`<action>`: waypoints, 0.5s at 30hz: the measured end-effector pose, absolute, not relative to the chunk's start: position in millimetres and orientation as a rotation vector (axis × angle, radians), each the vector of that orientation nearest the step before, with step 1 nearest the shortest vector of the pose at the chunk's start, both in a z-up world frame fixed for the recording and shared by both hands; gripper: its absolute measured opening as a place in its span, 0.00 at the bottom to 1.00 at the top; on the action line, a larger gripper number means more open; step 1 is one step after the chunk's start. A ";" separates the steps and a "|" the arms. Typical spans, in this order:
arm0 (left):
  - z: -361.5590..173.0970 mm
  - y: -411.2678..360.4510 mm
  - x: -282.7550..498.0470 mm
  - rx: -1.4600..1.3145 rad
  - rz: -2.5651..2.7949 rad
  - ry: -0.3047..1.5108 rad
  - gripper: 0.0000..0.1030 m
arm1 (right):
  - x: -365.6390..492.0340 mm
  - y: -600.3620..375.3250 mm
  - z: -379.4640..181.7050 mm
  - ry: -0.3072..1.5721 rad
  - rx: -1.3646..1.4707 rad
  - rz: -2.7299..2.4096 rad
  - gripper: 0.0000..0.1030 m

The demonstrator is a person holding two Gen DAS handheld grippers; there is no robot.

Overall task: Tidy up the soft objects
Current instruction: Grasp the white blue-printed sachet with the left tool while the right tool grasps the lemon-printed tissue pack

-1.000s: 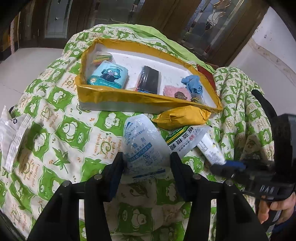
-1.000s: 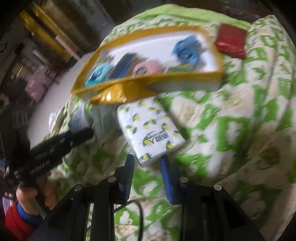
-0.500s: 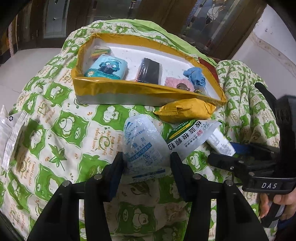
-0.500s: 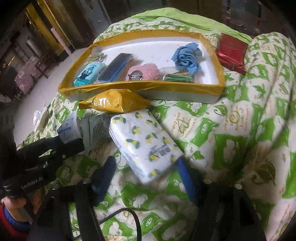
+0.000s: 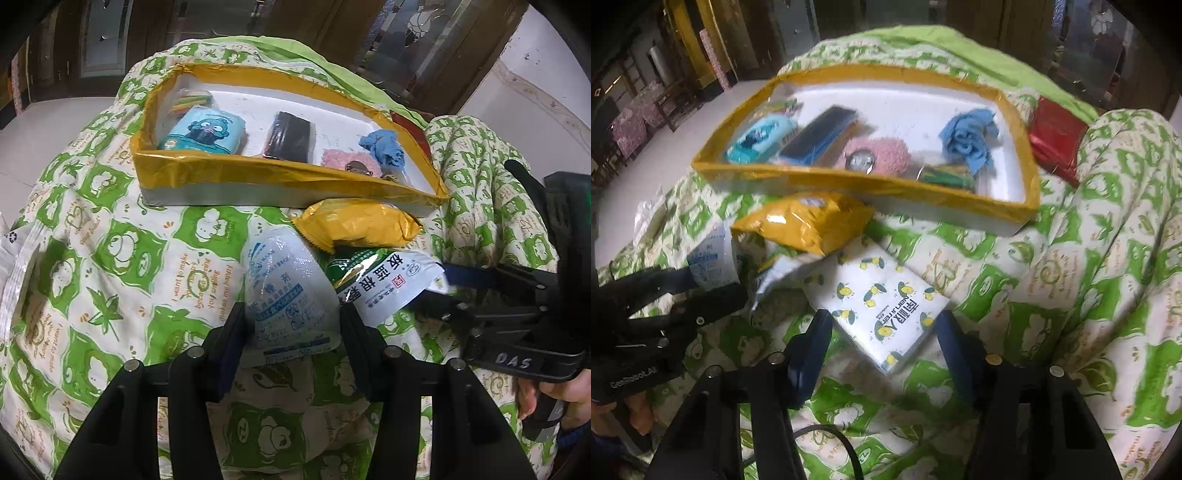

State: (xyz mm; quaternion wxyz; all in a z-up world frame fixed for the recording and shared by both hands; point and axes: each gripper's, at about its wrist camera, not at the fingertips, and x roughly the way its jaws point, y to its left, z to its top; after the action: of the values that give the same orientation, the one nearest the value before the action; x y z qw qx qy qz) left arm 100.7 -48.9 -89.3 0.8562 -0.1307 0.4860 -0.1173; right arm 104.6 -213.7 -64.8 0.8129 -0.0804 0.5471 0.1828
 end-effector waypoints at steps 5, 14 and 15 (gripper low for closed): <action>-92.1 -47.0 102.7 -0.292 -0.243 1.029 0.49 | 119.7 -218.4 -76.3 1.223 -0.094 0.418 0.79; -93.3 -47.5 103.6 -0.285 -0.247 1.030 0.49 | 127.4 -188.6 -68.1 1.220 -0.379 0.430 0.86; -93.3 -47.5 103.4 -0.285 -0.247 1.030 0.49 | 128.2 -185.1 -67.2 1.224 -0.428 0.436 0.86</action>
State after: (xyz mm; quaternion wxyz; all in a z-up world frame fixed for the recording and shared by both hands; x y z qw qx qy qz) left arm 103.4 -47.5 -93.3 0.8533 -0.1354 0.4897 -0.1172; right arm 128.2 -185.1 -67.2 0.7750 -0.1976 0.5655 0.2014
